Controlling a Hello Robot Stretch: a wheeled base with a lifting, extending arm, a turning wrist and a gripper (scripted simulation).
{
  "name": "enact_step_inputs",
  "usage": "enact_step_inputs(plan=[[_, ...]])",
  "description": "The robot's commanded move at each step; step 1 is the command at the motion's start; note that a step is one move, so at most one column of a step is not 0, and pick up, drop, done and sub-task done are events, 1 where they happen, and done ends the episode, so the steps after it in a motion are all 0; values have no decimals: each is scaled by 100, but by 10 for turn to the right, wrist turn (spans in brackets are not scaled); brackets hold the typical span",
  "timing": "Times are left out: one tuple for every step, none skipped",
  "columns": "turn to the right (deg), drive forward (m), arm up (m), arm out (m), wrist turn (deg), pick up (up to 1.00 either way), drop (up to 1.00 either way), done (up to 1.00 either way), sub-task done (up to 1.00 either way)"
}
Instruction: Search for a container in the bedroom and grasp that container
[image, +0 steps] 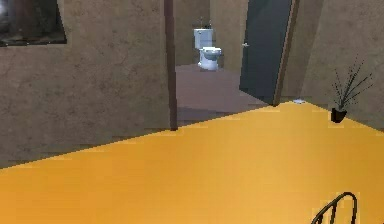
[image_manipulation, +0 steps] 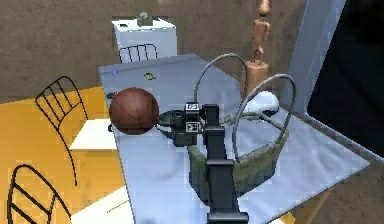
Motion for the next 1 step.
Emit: enact_step_inputs(plan=[[0, 0, 0, 0, 0, 0, 0, 100, 0]])
